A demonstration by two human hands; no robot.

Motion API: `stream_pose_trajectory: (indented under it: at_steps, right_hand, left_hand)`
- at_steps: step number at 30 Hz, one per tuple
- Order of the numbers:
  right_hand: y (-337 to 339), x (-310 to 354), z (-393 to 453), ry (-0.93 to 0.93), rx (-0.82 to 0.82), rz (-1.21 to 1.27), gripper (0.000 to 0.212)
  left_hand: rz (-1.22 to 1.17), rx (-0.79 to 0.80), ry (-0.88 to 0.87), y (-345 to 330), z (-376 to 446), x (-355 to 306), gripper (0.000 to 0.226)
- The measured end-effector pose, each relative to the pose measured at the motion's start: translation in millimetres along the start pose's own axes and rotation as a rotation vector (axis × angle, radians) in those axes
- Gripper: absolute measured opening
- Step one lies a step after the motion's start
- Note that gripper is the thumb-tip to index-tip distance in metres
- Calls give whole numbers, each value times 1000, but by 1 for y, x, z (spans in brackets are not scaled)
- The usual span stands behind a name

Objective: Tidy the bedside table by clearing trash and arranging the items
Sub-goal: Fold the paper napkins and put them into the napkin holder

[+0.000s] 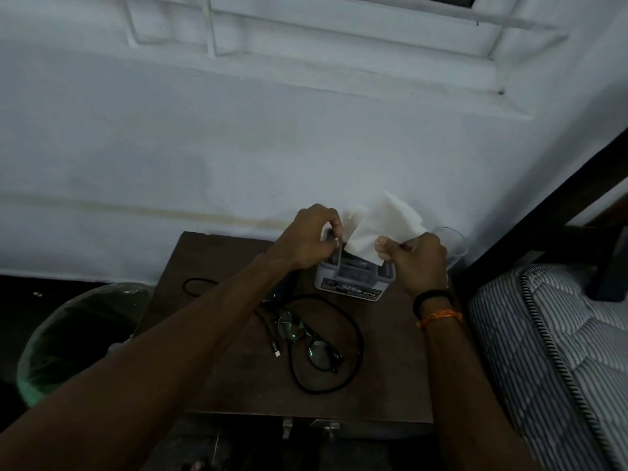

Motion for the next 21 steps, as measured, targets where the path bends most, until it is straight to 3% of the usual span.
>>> stream_pose_trajectory:
  at_steps: [5, 10, 14, 21]
  right_hand:
    - [-12, 4, 0, 1, -1, -101, 30]
    - [-12, 11, 0, 66, -103, -207, 50]
    - [-11, 14, -2, 76, -79, -242, 62]
    - [-9, 21, -4, 125, -138, -436, 32]
  left_hand:
    - [-4, 8, 48, -5, 10, 11, 16]
    - [42, 57, 86, -8, 13, 14, 29]
    - [72, 132, 113, -12, 17, 10, 40]
    - [139, 138, 113, -14, 19, 10, 16]
Point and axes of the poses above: each hand's wrist, its own z-axis towards the middle knuckle, its own y-axis out of the back of the hand, x = y × z, the point moved 4 cm from there along z, towards the middle knuckle, and after that the axes turned 12 degrees about -z, right-handed, at the moved point
